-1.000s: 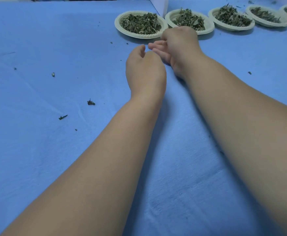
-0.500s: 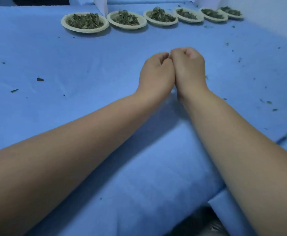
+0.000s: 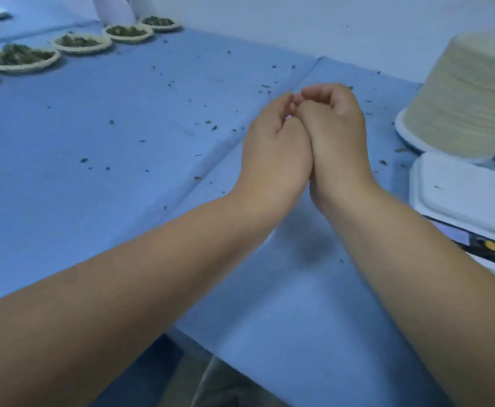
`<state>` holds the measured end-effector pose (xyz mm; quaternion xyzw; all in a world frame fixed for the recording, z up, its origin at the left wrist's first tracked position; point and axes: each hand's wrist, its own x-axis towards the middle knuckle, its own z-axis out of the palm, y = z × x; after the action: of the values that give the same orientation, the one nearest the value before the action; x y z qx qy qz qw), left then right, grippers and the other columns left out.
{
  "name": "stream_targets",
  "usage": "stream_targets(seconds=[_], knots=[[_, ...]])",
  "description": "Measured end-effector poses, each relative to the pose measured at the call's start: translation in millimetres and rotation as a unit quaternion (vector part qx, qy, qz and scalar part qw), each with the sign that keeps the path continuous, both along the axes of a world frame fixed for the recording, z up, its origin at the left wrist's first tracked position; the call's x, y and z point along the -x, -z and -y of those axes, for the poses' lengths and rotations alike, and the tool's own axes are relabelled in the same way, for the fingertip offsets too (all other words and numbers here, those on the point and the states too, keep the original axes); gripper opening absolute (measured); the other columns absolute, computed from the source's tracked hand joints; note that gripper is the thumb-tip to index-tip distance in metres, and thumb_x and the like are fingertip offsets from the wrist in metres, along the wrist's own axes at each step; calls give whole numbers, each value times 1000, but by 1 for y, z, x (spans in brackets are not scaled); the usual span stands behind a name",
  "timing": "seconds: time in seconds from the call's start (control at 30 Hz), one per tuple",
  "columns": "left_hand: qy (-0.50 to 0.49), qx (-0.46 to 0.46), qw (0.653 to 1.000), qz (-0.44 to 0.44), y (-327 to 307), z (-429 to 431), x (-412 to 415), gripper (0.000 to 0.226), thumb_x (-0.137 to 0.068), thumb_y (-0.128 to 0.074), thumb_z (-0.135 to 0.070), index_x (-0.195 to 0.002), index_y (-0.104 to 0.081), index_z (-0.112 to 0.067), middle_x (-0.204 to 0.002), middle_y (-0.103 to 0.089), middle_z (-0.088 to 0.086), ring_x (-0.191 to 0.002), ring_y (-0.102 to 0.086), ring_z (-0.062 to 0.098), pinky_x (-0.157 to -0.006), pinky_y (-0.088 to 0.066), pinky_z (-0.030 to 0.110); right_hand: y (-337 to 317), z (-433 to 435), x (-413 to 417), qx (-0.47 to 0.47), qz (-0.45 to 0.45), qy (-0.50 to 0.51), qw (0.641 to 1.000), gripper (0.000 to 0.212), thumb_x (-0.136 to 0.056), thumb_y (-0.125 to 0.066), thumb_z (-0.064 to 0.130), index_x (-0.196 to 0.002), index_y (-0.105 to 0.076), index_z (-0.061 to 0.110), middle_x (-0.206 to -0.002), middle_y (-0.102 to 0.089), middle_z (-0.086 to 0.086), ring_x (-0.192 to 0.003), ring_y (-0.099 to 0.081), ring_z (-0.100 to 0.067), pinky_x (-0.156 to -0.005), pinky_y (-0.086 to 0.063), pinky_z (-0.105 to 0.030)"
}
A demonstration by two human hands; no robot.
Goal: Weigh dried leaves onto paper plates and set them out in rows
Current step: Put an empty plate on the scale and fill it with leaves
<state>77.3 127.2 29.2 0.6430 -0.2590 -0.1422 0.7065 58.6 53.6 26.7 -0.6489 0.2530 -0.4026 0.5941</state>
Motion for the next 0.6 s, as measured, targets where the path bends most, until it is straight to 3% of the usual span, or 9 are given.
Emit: stream_targets(seconds=[0.1, 0.23, 0.3, 0.4, 0.47, 0.53, 0.6], knots=[[65, 1, 997, 35, 4, 45, 44, 36, -96, -42, -3, -109, -70, -21, -111, -76, 0, -109, -69, 13, -102, -54, 45, -2, 44, 63, 47, -18, 63, 997, 24, -76, -54, 20, -99, -58, 28, -108, -72, 4, -102, -70, -11, -97, -54, -45], [116, -39, 987, 104, 9, 96, 83, 52, -101, -41, -3, -151, -49, -15, -137, -62, -10, -126, -55, 0, -117, -41, 32, 2, 91, 138, 100, -29, 105, 989, 26, -81, -57, 17, -101, -55, 33, -112, -70, 7, -101, -69, -3, -93, -55, -34], [128, -47, 982, 129, 4, 120, 92, 54, -100, -38, 0, -152, -49, -12, -148, -57, -2, -137, -51, 8, -119, -38, 34, 5, 110, 169, 127, -19, 128, 983, 28, -82, -55, 12, -103, -54, 31, -111, -70, 5, -101, -68, 2, -90, -53, -23], [125, -21, 981, 145, -21, 157, 97, 50, -101, -37, 0, -146, -56, -9, -148, -59, 2, -139, -51, 12, -119, -39, 36, 18, 131, 212, 174, -37, 157, 971, 31, -81, -48, 10, -109, -54, 24, -113, -69, 2, -107, -66, 3, -86, -47, -10], [115, -26, 964, 240, -39, 182, 98, 48, -103, -35, -3, -146, -56, -10, -148, -59, 3, -140, -49, 14, -120, -35, 29, 25, 144, 233, 202, -57, 189, 959, 34, -79, -47, 16, -111, -56, 22, -112, -69, 4, -108, -65, 2, -89, -48, -12], [98, -68, 923, 365, -51, 203, 95, 49, -104, -34, -4, -148, -54, -11, -152, -55, 2, -143, -45, 13, -116, -28, 14, 28, 156, 242, 206, -60, 208, 954, 35, -79, -47, 21, -112, -57, 24, -112, -69, 5, -109, -65, 0, -94, -51, -17], [91, -111, 887, 440, -59, 219, 93, 51, -102, -34, -3, -146, -57, -14, -152, -55, 0, -144, -43, 13, -111, -25, 12, 28, 164, 242, 209, -58, 212, 953, 34, -78, -46, 21, -110, -56, 27, -112, -69, 4, -109, -65, -1, -97, -52, -22]])
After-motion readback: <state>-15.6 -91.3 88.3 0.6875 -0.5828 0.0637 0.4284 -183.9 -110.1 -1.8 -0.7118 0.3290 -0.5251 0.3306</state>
